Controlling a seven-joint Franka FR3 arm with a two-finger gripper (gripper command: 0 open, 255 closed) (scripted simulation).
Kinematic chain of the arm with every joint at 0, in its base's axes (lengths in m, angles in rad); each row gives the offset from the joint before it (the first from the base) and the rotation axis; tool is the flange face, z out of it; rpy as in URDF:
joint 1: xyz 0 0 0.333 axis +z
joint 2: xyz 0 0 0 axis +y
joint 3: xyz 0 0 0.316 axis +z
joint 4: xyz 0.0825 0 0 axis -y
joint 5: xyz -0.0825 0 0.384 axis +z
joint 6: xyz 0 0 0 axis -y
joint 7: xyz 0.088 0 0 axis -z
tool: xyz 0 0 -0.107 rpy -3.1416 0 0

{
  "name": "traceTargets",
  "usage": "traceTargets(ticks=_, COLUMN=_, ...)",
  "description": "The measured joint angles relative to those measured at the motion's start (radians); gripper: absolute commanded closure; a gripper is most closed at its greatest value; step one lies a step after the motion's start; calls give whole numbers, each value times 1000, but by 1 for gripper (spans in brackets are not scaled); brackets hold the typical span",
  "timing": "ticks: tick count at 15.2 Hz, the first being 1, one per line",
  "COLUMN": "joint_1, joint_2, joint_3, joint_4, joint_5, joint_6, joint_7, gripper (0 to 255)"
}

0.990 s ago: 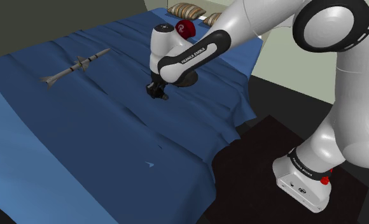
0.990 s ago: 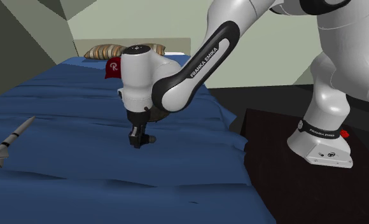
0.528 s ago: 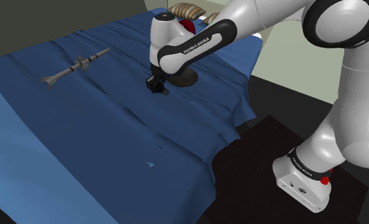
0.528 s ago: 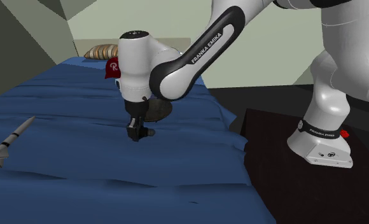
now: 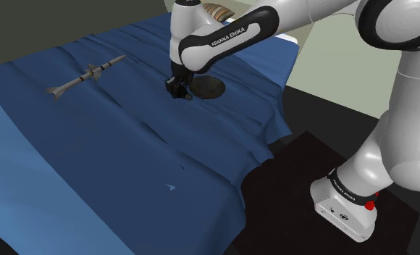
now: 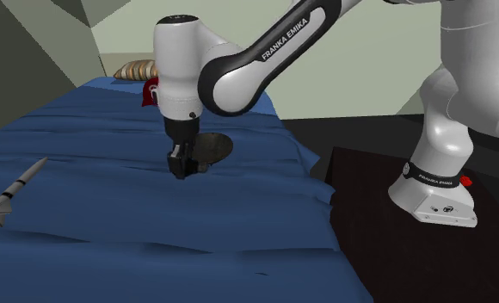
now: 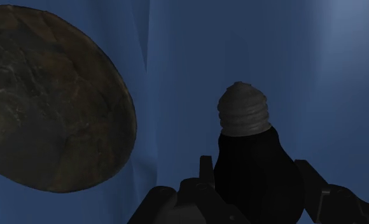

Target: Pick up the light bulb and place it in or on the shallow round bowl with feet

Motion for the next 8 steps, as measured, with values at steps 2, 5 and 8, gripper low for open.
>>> traceTargets(ticks=2, joint_1=0, joint_2=-15, joint_3=1, joint_4=5, joint_5=2, joint_6=-20, joint_7=-1, gripper=255)
traceTargets(ticks=5, joint_1=0, joint_2=-31, joint_3=3, joint_4=23, joint_5=5, joint_6=-54, joint_7=-6, gripper=255)
traceTargets(ticks=8, joint_1=-2, joint_2=-51, joint_3=4, joint_4=32, joint_5=8, joint_6=-82, joint_7=-11, gripper=255)
